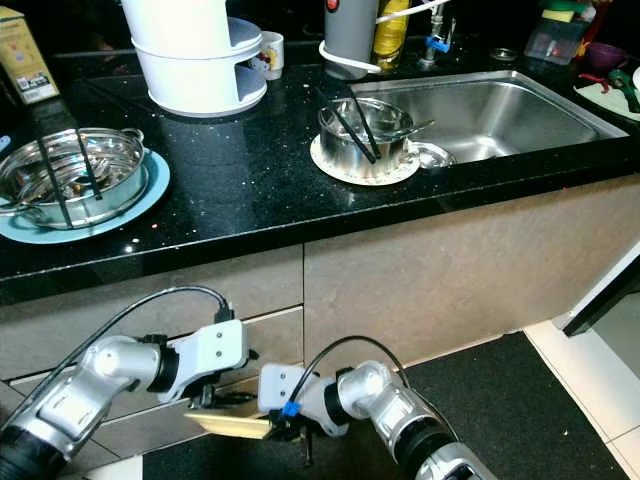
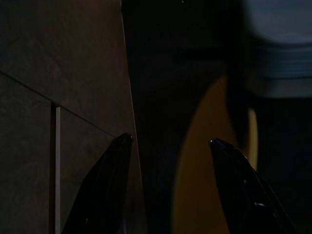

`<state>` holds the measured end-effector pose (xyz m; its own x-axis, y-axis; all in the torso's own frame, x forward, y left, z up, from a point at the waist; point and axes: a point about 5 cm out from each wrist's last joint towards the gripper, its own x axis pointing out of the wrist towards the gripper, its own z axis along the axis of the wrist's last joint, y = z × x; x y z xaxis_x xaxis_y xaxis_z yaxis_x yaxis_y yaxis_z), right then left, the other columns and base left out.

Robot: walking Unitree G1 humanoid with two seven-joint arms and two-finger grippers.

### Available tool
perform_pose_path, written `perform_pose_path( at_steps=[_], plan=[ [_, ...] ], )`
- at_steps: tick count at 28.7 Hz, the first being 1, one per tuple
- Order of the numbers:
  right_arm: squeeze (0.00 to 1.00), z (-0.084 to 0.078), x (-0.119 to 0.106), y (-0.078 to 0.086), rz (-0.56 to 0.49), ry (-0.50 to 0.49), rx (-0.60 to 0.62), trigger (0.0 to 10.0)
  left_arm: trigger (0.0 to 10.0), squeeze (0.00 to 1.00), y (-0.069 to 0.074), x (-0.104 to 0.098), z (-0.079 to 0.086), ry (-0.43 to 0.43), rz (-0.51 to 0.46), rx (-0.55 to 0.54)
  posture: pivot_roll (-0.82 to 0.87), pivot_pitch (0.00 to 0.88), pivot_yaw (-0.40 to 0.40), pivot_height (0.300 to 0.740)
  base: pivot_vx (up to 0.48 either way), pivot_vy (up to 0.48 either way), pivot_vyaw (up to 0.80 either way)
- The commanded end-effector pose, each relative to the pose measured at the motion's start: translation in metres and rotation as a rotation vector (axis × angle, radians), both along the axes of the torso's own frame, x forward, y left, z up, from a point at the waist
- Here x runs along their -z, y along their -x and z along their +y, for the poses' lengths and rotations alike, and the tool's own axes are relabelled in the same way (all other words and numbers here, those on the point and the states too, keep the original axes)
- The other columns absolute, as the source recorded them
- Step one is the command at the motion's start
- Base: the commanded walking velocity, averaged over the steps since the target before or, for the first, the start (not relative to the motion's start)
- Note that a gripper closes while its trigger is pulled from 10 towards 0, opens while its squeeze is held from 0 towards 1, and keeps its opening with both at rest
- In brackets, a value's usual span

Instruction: Kitchen organization

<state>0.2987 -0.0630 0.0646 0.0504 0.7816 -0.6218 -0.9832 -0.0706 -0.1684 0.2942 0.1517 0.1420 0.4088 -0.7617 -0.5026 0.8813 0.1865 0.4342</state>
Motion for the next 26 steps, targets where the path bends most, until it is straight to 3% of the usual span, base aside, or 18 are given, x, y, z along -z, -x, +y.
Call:
perform_pose_path(
  at_steps=[1,8,12,16,20,23,25,26],
  plan=[
    [0.00,-0.007,-0.003,-0.005,-0.022,0.005,0.053,0.0,10.0,0.00,0.002,-0.001,-0.002,0.005,0.006,0.005,-0.06,0.173,-0.033,0.740,0.000,0.000,0.00],
    [0.00,-0.050,-0.007,-0.018,-0.069,0.072,0.206,0.0,10.0,0.00,0.001,0.005,0.001,0.018,0.020,-0.068,-0.07,0.181,-0.035,0.740,0.000,0.000,0.00],
    [0.00,-0.080,0.006,-0.021,-0.080,0.146,0.411,0.0,10.0,0.00,0.006,0.026,-0.003,0.014,0.106,-0.200,-0.08,0.190,-0.035,0.740,0.000,0.000,0.00],
    [0.00,-0.092,0.014,-0.019,-0.068,0.149,0.533,0.0,10.0,0.00,0.013,0.044,-0.005,-0.020,0.188,-0.305,-0.08,0.197,-0.036,0.740,0.000,0.000,0.00],
    [0.00,-0.100,0.026,-0.014,-0.051,0.051,0.780,0.0,10.0,0.00,0.029,0.088,-0.005,-0.075,0.359,-0.575,-0.08,0.205,-0.041,0.740,0.000,0.000,0.00],
    [0.00,-0.102,0.030,-0.012,-0.044,0.020,0.868,0.0,10.0,0.00,0.034,0.102,-0.002,-0.103,0.378,-0.650,-0.08,0.205,-0.041,0.740,0.000,0.000,0.00],
    [0.00,-0.105,0.034,-0.010,-0.074,-0.032,1.010,0.0,10.0,0.00,0.034,0.113,0.002,-0.090,0.347,-0.757,-0.08,0.205,-0.041,0.740,0.000,0.000,0.00],
    [0.00,-0.109,0.035,-0.011,-0.067,-0.112,1.164,0.0,10.0,0.00,0.031,0.117,0.003,-0.036,0.330,-0.842,-0.08,0.210,-0.051,0.740,0.000,0.000,0.00]
  ],
)
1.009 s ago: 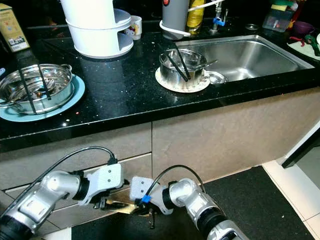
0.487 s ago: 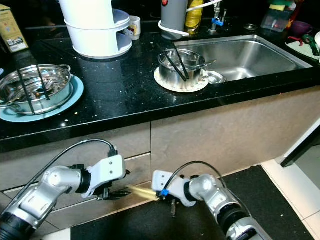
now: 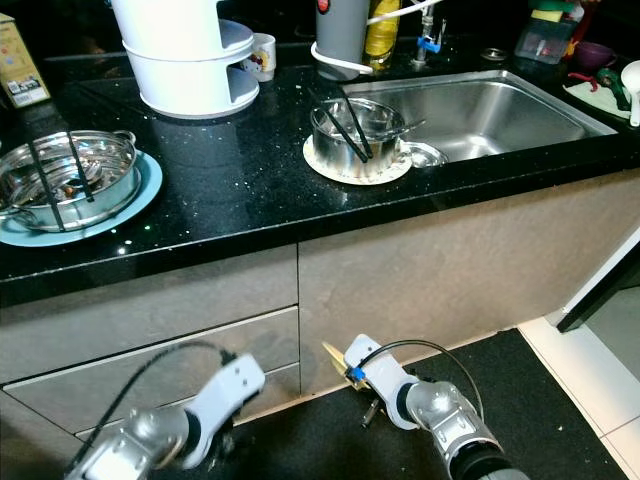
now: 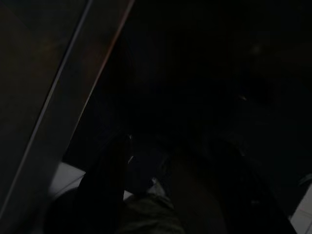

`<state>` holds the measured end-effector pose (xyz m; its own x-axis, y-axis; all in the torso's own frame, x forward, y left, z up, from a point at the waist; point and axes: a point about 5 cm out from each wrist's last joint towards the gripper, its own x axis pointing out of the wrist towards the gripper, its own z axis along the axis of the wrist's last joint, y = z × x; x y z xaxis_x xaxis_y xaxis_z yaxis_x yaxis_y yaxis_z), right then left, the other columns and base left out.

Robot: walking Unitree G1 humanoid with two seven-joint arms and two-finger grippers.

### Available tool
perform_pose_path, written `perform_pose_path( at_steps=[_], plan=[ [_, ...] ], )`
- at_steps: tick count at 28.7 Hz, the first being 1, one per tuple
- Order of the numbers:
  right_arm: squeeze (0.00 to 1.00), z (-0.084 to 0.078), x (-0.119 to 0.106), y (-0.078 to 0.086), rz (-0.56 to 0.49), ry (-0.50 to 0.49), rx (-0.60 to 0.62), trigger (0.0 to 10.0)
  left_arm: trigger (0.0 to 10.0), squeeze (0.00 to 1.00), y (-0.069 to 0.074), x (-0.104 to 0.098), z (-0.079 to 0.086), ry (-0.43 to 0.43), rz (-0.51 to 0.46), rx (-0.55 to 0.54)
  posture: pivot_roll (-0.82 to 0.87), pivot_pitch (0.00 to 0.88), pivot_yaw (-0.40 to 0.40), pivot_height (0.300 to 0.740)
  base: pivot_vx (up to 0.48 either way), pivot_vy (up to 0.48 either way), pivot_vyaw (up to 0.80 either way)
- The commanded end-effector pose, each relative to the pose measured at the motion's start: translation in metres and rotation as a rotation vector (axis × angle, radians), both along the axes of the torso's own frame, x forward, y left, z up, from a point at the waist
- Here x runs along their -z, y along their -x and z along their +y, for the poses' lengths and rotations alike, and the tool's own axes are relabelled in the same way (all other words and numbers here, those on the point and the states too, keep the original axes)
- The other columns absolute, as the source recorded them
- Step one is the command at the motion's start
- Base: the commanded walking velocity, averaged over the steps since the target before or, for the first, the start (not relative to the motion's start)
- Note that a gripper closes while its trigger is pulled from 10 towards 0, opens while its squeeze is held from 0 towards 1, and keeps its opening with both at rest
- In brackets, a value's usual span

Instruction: Kitchen organization

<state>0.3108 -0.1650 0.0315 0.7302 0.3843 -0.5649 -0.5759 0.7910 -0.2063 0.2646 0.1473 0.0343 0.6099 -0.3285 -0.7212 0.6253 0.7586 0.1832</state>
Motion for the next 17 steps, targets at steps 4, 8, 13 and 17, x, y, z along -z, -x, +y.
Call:
perform_pose_path(
  at_steps=[4,8,13,17],
  plan=[
    [0.00,-0.015,0.004,0.005,-0.058,-0.252,0.448,0.0,10.0,0.00,0.002,0.017,0.010,0.171,0.019,-0.356,-0.07,0.213,-0.051,0.740,0.000,0.000,0.00],
    [0.00,-0.007,0.009,0.014,-0.028,-0.320,0.504,0.0,10.0,0.00,0.006,0.023,0.015,0.141,0.029,-0.385,-0.08,0.220,-0.050,0.740,0.000,0.000,0.00],
    [0.00,-0.004,0.019,0.022,0.006,-0.338,0.569,0.0,10.0,0.00,0.006,0.030,0.017,0.126,-0.041,-0.395,-0.07,0.228,-0.046,0.740,0.000,0.000,0.00],
    [0.00,-0.003,0.015,0.024,0.001,-0.363,0.611,0.8,10.0,0.00,0.005,0.031,0.018,0.123,-0.072,-0.425,-0.06,0.239,-0.017,0.740,0.000,0.000,0.00]
  ],
)
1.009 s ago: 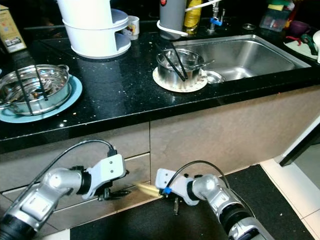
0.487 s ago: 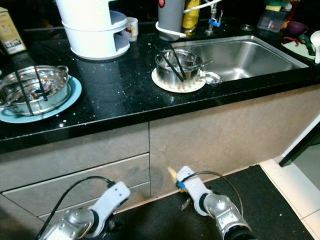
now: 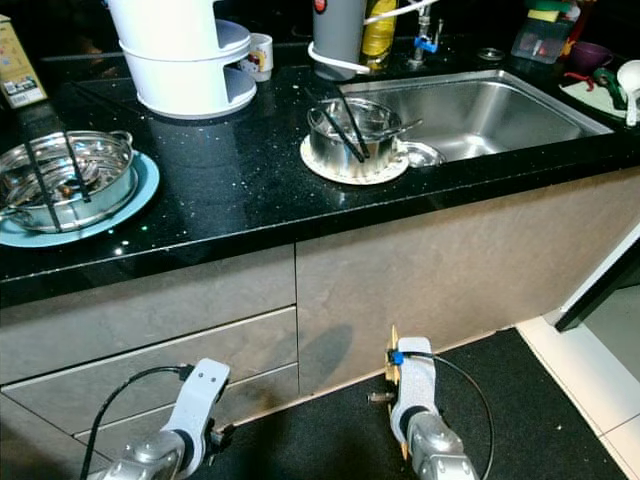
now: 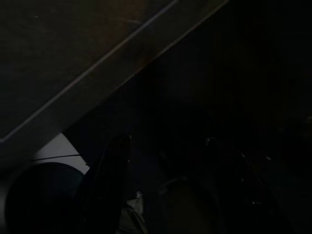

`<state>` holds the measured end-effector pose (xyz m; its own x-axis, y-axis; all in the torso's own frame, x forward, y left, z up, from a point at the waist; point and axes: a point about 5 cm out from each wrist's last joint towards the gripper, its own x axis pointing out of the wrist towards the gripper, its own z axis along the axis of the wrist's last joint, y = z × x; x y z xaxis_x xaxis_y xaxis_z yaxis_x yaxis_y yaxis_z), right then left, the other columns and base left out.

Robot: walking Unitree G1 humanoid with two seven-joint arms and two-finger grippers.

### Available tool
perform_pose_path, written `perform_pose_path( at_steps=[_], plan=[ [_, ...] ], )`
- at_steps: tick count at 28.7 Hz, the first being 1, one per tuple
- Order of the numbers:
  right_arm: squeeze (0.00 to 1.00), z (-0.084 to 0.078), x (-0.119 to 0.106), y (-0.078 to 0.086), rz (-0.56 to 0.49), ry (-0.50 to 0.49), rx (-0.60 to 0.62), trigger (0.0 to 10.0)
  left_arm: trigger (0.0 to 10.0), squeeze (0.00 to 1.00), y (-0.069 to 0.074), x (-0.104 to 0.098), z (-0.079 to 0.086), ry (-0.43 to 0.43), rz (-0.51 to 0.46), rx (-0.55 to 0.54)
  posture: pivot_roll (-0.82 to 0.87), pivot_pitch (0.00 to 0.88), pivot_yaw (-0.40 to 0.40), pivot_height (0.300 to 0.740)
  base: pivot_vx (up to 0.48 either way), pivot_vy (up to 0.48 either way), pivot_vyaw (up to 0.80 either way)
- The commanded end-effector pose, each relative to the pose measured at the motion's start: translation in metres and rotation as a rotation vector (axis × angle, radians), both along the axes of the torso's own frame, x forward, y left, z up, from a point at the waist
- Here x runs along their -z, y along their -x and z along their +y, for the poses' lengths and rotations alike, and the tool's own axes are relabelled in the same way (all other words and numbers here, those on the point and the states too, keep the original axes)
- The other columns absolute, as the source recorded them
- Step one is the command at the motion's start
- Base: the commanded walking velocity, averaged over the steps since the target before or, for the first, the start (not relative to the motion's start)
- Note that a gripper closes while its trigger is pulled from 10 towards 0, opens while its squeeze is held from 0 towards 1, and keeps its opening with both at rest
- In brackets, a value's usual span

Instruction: Kitchen organization

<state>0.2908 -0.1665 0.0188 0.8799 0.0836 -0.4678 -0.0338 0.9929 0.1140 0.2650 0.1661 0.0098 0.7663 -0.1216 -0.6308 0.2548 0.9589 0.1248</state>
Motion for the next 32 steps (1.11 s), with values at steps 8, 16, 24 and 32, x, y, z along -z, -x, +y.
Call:
perform_pose_path(
  at_steps=[8,16,24,32],
  plan=[
    [0.00,0.005,0.000,0.004,0.007,0.013,0.011,10.0,10.0,0.00,0.000,0.002,-0.008,0.138,-0.026,-0.088,-0.07,0.245,-0.003,0.740,0.000,0.000,0.00],
    [0.00,0.011,-0.002,0.003,0.011,0.041,-0.049,10.0,10.0,0.00,0.003,0.006,-0.010,0.085,-0.006,-0.069,-0.07,0.249,-0.011,0.740,0.000,0.000,0.00],
    [0.00,0.011,-0.001,0.004,0.018,0.032,-0.055,10.0,10.0,0.00,0.001,0.004,-0.014,0.056,-0.042,-0.032,-0.07,0.245,-0.026,0.740,0.000,0.000,0.00],
    [0.00,0.014,0.000,0.005,0.019,0.022,-0.054,10.0,10.0,0.00,0.000,0.001,-0.012,0.084,-0.057,-0.069,-0.06,0.237,-0.020,0.740,0.000,0.000,0.00]
  ],
)
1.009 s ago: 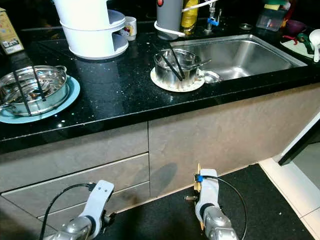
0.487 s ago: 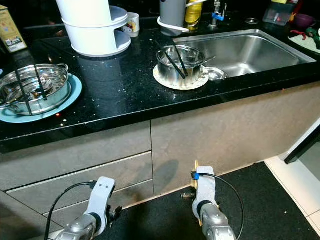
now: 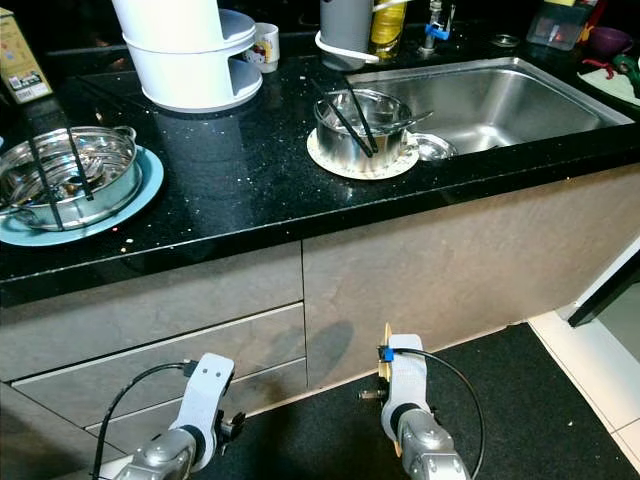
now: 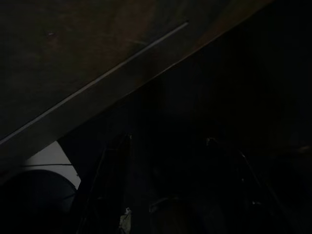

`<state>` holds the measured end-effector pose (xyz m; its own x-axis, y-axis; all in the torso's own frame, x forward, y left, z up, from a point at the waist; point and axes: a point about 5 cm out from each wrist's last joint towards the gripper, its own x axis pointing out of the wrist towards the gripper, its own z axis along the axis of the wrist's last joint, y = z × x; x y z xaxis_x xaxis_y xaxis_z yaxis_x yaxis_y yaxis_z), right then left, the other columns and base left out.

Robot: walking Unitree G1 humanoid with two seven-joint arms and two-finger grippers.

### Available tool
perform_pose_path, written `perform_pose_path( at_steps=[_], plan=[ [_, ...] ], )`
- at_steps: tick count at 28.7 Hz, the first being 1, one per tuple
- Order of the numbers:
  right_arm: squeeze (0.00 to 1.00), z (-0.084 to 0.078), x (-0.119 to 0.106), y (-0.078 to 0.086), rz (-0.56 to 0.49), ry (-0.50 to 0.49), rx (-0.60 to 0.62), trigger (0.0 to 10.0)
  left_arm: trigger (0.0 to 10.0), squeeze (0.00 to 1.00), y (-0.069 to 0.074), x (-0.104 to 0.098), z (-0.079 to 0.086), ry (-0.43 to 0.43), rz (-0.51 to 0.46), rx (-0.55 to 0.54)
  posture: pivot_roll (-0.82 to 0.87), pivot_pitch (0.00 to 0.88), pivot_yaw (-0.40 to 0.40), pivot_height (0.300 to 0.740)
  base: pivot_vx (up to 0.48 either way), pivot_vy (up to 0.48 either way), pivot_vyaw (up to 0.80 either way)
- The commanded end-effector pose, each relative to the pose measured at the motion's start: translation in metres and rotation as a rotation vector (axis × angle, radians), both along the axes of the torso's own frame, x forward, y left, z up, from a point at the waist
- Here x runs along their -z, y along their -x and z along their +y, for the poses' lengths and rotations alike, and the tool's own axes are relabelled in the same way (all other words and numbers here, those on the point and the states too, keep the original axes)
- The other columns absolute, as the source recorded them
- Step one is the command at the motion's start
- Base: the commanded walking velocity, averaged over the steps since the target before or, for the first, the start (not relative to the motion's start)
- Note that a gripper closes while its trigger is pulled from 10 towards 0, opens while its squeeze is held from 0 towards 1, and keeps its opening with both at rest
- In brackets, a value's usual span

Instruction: Kitchen organization

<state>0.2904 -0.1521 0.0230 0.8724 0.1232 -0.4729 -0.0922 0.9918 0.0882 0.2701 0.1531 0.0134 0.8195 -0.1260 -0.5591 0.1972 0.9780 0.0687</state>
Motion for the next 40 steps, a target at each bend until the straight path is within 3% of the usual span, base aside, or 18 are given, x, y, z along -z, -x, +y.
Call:
perform_pose_path(
  at_steps=[1,7,13,40],
  plan=[
    [0.00,-0.001,0.003,0.005,0.009,-0.003,0.007,10.0,10.0,0.00,0.004,0.004,0.002,0.012,0.016,-0.021,-0.06,0.237,-0.020,0.740,0.000,0.000,0.00],
    [0.00,-0.002,0.003,0.003,0.007,0.026,-0.003,10.0,10.0,0.00,0.005,0.002,0.007,-0.006,0.005,-0.048,-0.06,0.231,-0.029,0.740,0.000,0.000,0.00],
    [0.00,-0.005,0.004,0.004,0.016,0.029,0.025,10.0,10.0,0.00,0.003,-0.001,0.000,0.010,-0.015,-0.009,-0.07,0.233,-0.033,0.740,0.000,0.000,0.00],
    [0.00,-0.007,-0.003,0.000,-0.006,0.004,0.058,10.0,10.0,0.00,-0.008,-0.012,0.007,0.019,-0.044,-0.011,-0.08,0.275,-0.030,0.740,0.000,0.000,0.00]
  ],
)
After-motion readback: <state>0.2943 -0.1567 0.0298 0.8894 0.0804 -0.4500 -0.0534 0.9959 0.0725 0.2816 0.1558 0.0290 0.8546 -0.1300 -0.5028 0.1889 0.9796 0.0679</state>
